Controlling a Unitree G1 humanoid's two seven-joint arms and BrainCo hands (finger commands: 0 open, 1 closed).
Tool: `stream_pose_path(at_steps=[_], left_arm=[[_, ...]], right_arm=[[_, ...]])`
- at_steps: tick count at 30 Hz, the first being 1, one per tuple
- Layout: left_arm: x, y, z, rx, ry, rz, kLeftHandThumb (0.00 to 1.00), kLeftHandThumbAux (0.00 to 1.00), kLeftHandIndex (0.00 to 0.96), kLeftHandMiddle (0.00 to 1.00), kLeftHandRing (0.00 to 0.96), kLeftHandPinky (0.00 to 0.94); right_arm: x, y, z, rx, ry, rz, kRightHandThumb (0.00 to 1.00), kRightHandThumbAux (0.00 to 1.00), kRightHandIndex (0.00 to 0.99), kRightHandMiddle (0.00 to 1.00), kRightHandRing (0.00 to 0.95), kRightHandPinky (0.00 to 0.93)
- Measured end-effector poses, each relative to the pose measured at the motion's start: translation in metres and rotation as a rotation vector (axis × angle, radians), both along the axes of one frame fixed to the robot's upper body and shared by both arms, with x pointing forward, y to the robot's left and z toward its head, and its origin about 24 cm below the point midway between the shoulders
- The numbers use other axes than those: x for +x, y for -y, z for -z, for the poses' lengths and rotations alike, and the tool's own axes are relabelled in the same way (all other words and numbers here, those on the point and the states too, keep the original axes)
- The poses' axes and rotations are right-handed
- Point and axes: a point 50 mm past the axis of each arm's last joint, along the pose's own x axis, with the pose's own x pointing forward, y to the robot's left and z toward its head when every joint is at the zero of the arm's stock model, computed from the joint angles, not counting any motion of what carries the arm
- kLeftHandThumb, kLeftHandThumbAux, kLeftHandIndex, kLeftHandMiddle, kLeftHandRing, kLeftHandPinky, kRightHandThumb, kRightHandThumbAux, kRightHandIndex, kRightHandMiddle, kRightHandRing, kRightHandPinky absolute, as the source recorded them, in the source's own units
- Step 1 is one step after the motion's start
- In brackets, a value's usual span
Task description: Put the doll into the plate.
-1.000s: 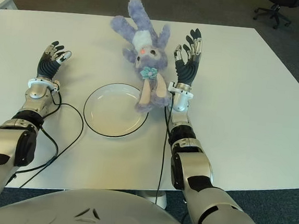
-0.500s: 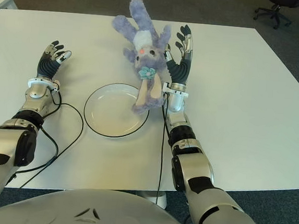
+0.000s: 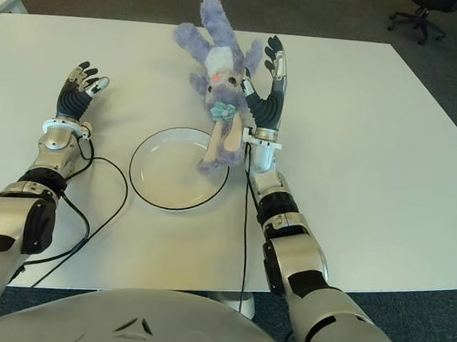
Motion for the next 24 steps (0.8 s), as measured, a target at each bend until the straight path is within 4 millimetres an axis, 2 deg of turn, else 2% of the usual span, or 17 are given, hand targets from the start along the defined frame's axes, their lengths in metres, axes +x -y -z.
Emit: stream_pose_path(at_steps=[8,24], left_arm=[[0.0000,0.0000,-0.0001,0.000,0.000,0.000,0.000,0.539,0.000,0.159,0.157,0.118],[0.0000,0.0000,0.0000,0.000,0.000,0.000,0.000,0.533,0.000,0.156,0.150,0.109]], right_arm=[[-0.0025,-0.0044,0.0004,-0.028,0.031,0.023,0.493,0.643,0.004,0.084,0.087,0.100],[-0.0066,-0.0092,0.0012,-0.047,0.083,0.069,0.498,0.650,0.000,0.071,0.079,0.114]])
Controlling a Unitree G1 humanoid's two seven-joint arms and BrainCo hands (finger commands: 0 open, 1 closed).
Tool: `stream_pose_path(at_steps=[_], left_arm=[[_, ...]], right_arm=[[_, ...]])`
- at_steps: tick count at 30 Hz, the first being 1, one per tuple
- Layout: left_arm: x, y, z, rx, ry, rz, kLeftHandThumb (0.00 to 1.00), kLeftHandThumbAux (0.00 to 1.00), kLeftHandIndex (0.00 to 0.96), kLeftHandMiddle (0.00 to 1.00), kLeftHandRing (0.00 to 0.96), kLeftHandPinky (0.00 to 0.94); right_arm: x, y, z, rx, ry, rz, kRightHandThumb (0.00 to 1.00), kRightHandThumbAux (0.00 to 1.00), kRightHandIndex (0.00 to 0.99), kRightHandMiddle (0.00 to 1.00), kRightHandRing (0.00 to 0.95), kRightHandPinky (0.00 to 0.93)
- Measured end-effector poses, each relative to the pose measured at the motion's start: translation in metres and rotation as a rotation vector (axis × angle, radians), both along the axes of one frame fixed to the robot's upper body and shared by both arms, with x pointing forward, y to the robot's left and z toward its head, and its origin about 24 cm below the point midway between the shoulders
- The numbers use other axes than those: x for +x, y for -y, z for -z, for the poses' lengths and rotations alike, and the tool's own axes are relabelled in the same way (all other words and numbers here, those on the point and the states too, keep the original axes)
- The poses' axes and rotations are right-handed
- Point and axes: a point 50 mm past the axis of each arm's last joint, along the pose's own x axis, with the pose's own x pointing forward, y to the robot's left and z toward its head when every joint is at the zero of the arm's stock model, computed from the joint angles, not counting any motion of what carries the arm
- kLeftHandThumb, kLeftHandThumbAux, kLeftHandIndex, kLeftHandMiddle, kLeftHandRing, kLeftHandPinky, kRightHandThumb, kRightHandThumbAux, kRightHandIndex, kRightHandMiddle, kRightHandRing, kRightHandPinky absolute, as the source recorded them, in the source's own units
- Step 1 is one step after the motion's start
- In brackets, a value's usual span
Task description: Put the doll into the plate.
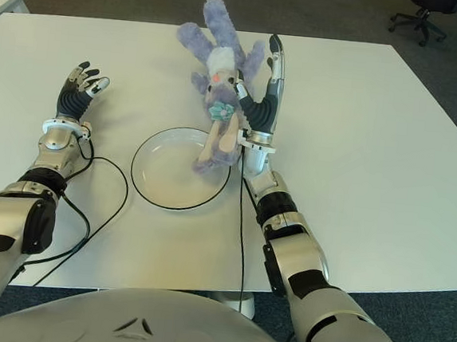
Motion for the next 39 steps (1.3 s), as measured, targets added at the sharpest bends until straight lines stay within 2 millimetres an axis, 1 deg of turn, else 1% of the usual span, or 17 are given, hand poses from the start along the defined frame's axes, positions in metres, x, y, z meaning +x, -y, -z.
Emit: stream_pose_path(at_steps=[5,10,12,15,16,18,22,26,32,33,34,35,39], left_arm=[[0.0000,0.0000,0.0000,0.000,0.000,0.000,0.000,0.539,0.000,0.153,0.148,0.109],[0.0000,0.0000,0.0000,0.000,0.000,0.000,0.000,0.547,0.000,0.155,0.154,0.131],[0.0000,0.0000,0.0000,0.000,0.000,0.000,0.000,0.544,0.000,0.157,0.156,0.126],[0.0000,0.0000,0.0000,0.001,0.000,0.000,0.000,0.543,0.000,0.157,0.156,0.126],[0.0000,0.0000,0.0000,0.001,0.000,0.000,0.000,0.541,0.000,0.155,0.153,0.115],[0.0000,0.0000,0.0000,0.001,0.001,0.000,0.000,0.540,0.000,0.152,0.149,0.101],[-0.0001,0.0000,0.0000,0.000,0.001,0.000,0.000,0.536,0.000,0.151,0.146,0.101],[-0.0001,0.0000,0.0000,0.000,0.001,0.000,0.000,0.537,0.000,0.152,0.148,0.103],[-0.0001,0.0000,0.0000,0.000,0.001,0.000,0.000,0.532,0.000,0.145,0.136,0.084],[-0.0001,0.0000,0.0000,0.000,0.001,0.000,0.000,0.532,0.000,0.142,0.132,0.085],[-0.0001,0.0000,0.0000,0.000,0.001,0.000,0.000,0.531,0.000,0.142,0.132,0.085],[-0.0001,0.0000,0.0000,0.000,0.001,0.000,0.000,0.533,0.000,0.140,0.129,0.085],[-0.0001,0.0000,0.0000,0.000,0.001,0.000,0.000,0.535,0.000,0.136,0.126,0.087]], right_arm=[[-0.0006,-0.0007,0.0001,-0.001,0.007,0.005,0.510,0.659,0.000,0.079,0.085,0.121],[-0.0009,-0.0015,0.0002,-0.005,0.009,0.002,0.520,0.673,0.000,0.084,0.089,0.121],[-0.0011,-0.0020,0.0002,-0.007,0.011,-0.001,0.551,0.684,0.000,0.091,0.098,0.151],[-0.0015,-0.0029,0.0000,-0.007,0.015,-0.009,0.554,0.684,0.000,0.091,0.099,0.153],[-0.0016,-0.0031,-0.0001,-0.007,0.016,-0.011,0.581,0.693,0.014,0.101,0.105,0.151],[-0.0019,-0.0033,-0.0003,-0.007,0.019,-0.015,0.603,0.697,0.026,0.109,0.110,0.153],[-0.0020,-0.0040,-0.0010,-0.012,0.019,-0.037,0.644,0.697,0.038,0.118,0.124,0.181],[-0.0024,-0.0056,-0.0024,-0.025,0.017,-0.081,0.654,0.696,0.035,0.113,0.128,0.191],[-0.0040,-0.0082,-0.0046,-0.039,0.015,-0.154,0.604,0.702,0.018,0.104,0.129,0.196],[-0.0041,-0.0084,-0.0049,-0.042,0.014,-0.164,0.560,0.697,0.008,0.100,0.128,0.189],[-0.0043,-0.0087,-0.0051,-0.045,0.013,-0.173,0.552,0.696,0.007,0.099,0.128,0.187],[-0.0045,-0.0089,-0.0053,-0.048,0.012,-0.183,0.493,0.683,0.001,0.095,0.123,0.167],[-0.0048,-0.0089,-0.0062,-0.052,0.009,-0.210,0.425,0.667,0.000,0.094,0.117,0.143]])
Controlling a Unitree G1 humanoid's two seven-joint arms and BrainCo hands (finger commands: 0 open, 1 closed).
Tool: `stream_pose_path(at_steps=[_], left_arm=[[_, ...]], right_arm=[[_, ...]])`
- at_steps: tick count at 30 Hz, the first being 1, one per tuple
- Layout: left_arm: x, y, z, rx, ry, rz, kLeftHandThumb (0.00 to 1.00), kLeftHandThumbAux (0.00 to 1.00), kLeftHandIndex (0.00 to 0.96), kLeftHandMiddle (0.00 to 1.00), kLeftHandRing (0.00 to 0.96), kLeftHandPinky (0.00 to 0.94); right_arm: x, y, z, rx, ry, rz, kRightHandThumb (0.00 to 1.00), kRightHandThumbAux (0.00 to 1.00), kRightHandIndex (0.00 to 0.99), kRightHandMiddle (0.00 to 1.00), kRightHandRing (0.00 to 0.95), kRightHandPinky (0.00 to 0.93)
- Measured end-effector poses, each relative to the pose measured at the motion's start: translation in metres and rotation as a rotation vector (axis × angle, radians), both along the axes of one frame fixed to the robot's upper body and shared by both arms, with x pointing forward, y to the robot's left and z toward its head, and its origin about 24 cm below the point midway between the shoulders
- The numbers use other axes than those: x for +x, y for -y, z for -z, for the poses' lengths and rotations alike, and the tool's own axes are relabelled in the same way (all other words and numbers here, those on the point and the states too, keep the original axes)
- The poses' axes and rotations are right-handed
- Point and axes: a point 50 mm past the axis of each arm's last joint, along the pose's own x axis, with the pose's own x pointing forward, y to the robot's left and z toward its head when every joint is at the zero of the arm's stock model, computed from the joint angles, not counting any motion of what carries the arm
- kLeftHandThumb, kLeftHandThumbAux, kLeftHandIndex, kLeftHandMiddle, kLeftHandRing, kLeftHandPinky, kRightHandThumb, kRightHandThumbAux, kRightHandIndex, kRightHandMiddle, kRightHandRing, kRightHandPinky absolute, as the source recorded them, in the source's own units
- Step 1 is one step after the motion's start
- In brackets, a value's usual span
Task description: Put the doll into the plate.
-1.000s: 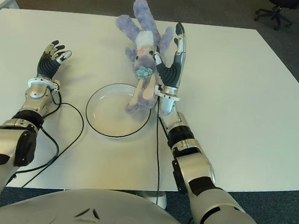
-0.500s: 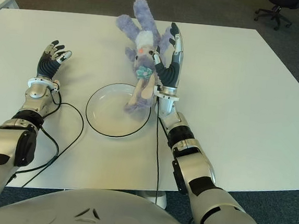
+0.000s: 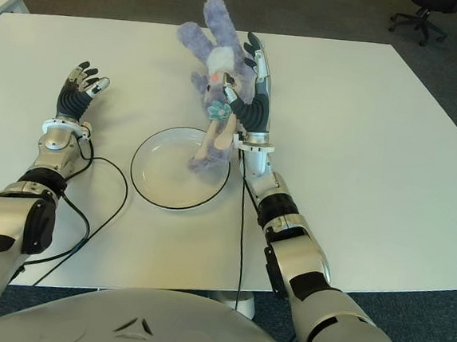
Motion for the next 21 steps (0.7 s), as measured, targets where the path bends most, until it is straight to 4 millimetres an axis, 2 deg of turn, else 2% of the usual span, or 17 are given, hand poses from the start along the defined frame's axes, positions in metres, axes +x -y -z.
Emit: stream_pose_path(at_steps=[11,14,16,21], left_arm=[[0.000,0.000,0.000,0.000,0.001,0.000,0.000,0.543,0.000,0.131,0.125,0.094],[0.000,0.000,0.000,0.000,0.002,0.000,0.000,0.545,0.000,0.132,0.127,0.094],[0.000,0.000,0.000,0.001,0.003,0.001,0.000,0.549,0.000,0.126,0.123,0.091],[0.000,0.000,-0.001,0.001,0.005,0.001,0.000,0.554,0.000,0.119,0.118,0.101]], right_arm=[[0.001,0.006,-0.002,0.008,-0.016,-0.046,0.372,0.674,0.003,0.099,0.111,0.156],[0.002,0.012,-0.003,0.034,-0.027,-0.040,0.388,0.665,0.010,0.113,0.129,0.180],[0.003,0.017,-0.003,0.058,-0.035,-0.030,0.431,0.696,0.018,0.115,0.139,0.215],[0.005,0.032,-0.004,0.140,-0.051,0.010,0.449,0.726,0.028,0.111,0.148,0.227]])
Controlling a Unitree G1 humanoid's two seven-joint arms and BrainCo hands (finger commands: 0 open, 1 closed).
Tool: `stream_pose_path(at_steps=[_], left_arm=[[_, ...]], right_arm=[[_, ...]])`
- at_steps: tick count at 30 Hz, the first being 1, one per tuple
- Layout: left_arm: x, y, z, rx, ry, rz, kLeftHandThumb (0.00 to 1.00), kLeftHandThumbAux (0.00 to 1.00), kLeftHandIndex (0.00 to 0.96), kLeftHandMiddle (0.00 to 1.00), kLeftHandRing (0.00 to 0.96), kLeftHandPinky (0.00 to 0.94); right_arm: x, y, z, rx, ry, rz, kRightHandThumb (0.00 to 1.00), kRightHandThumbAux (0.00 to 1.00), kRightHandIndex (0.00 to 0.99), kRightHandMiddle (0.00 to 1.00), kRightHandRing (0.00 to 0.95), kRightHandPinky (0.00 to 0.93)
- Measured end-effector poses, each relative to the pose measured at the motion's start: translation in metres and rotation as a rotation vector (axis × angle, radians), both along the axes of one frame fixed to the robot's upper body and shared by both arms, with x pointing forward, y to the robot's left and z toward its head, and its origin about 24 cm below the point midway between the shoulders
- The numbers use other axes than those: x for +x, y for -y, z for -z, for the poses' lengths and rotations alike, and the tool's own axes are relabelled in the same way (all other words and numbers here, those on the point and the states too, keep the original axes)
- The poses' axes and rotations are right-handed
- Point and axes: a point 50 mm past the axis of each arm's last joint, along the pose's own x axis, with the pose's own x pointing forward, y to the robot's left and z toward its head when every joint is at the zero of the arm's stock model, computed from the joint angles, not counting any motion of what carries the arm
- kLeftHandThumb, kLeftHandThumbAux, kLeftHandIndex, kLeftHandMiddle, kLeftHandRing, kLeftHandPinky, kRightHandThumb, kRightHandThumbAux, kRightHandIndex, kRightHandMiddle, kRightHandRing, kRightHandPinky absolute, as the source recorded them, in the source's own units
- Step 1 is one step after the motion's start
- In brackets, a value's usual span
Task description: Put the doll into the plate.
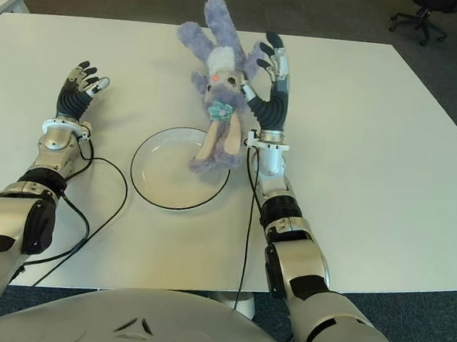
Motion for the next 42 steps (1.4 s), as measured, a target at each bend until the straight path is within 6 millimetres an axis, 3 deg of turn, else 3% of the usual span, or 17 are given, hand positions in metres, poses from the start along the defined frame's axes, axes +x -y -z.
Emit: stream_pose_path(at_steps=[2,13,30,42], left_arm=[[0.000,0.000,0.000,0.000,0.001,0.000,0.000,0.554,0.000,0.119,0.118,0.101],[0.000,0.000,0.000,0.000,0.001,0.000,0.000,0.557,0.000,0.124,0.120,0.095],[0.000,0.000,-0.001,0.001,0.005,0.001,0.000,0.555,0.001,0.124,0.121,0.104],[0.000,0.000,-0.001,0.001,0.007,0.001,0.000,0.553,0.003,0.134,0.129,0.095]], right_arm=[[0.001,0.006,0.000,0.036,-0.006,0.018,0.446,0.728,0.028,0.110,0.149,0.227],[0.000,0.031,0.003,0.208,-0.014,0.114,0.117,0.681,0.043,0.127,0.171,0.210],[-0.001,0.046,0.004,0.267,-0.013,0.181,0.091,0.680,0.062,0.132,0.171,0.190],[-0.002,0.051,0.005,0.274,-0.013,0.208,0.187,0.705,0.055,0.102,0.154,0.191]])
